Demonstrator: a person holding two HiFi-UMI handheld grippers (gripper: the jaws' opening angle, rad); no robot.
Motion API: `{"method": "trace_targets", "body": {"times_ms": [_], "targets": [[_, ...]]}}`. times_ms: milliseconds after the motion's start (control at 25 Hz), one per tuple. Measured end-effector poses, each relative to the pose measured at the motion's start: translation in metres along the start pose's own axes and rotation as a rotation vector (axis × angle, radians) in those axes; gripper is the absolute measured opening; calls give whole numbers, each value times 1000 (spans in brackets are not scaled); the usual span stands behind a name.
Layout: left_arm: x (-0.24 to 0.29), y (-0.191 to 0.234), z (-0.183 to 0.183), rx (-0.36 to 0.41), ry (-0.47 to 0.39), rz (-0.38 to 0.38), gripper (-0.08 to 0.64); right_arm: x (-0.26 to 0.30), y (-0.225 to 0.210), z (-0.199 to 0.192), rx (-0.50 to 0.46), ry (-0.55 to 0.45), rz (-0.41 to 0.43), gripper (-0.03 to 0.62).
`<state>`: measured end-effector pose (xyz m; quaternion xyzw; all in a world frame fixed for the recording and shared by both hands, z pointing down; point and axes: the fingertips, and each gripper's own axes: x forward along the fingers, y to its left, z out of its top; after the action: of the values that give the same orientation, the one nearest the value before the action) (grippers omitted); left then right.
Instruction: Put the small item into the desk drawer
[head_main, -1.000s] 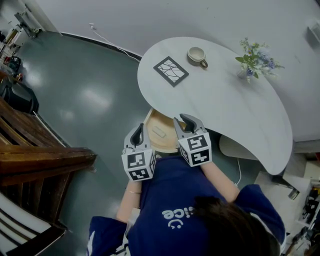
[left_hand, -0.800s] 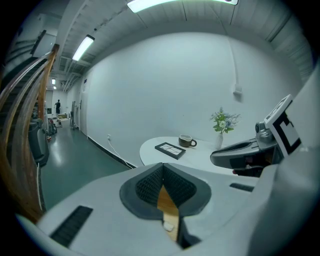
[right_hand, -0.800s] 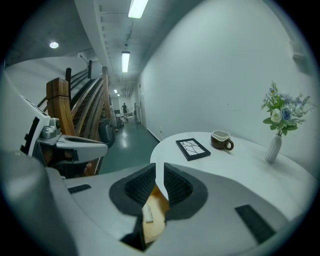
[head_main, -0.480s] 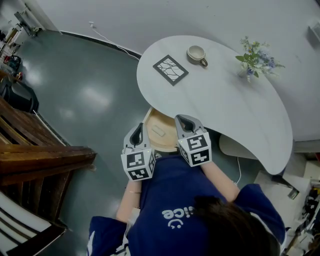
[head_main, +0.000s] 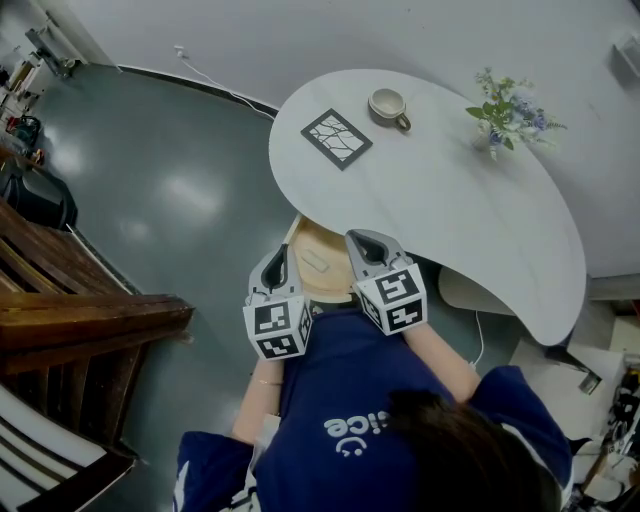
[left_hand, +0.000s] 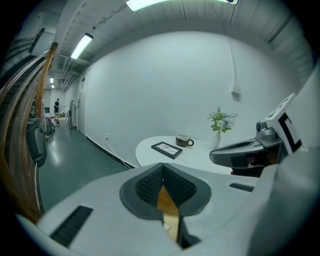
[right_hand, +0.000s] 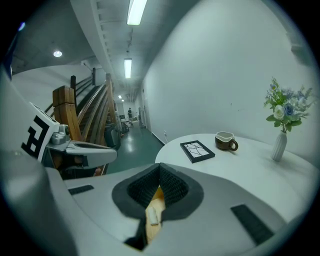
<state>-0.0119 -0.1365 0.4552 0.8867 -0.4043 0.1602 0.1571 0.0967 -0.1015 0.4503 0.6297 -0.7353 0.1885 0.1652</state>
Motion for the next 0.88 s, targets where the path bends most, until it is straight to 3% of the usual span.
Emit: {"method": "trace_targets", "body": {"times_ms": [880], "targets": [[7,-18,2,14,-9,-29,3,-10,-15,-8,6,3,-24,6]]}}
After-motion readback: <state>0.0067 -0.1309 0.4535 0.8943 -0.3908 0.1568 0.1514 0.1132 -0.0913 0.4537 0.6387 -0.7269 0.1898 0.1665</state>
